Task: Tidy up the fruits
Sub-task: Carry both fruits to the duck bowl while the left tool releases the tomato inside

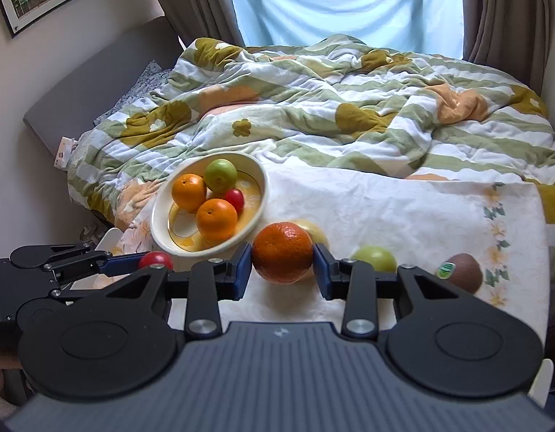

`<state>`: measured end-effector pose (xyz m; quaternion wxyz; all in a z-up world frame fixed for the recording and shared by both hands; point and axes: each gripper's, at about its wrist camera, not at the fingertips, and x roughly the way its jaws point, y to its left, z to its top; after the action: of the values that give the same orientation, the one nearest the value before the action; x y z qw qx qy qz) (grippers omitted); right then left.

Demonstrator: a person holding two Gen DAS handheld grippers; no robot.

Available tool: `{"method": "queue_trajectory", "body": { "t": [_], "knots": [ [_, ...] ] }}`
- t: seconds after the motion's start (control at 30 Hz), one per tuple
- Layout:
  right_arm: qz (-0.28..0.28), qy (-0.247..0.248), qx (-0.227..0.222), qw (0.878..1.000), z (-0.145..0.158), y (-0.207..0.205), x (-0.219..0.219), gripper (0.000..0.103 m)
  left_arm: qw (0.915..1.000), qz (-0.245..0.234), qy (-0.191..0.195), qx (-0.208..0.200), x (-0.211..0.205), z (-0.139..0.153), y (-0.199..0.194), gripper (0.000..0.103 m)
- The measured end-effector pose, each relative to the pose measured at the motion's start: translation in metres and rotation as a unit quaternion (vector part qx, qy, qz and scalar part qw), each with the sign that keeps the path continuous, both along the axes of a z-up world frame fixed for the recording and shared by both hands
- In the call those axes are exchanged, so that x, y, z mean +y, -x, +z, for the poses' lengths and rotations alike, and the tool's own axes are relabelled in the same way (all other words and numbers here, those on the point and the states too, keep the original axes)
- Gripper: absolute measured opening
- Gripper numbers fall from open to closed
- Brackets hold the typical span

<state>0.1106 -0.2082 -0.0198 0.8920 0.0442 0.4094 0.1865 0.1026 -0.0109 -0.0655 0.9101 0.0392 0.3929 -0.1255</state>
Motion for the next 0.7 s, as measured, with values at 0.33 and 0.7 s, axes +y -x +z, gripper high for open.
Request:
{"method": "queue_trajectory", "body": {
  "t": [0.33,0.7],
  "knots": [
    [-0.002,0.003,0.008,1.000,-0.012,-0.021,0.060,0.052,1.0000,0.004,-0.008,0.003,0.055,-0.011,-0.041,0.035],
    [-0.019,0.013,0.031,0.999,-0.039,-0.039,0.104,0.052,0.9995,-0.009,-0.018,0.024,0.091,-0.043,-0.083,0.035]
  ]
}}
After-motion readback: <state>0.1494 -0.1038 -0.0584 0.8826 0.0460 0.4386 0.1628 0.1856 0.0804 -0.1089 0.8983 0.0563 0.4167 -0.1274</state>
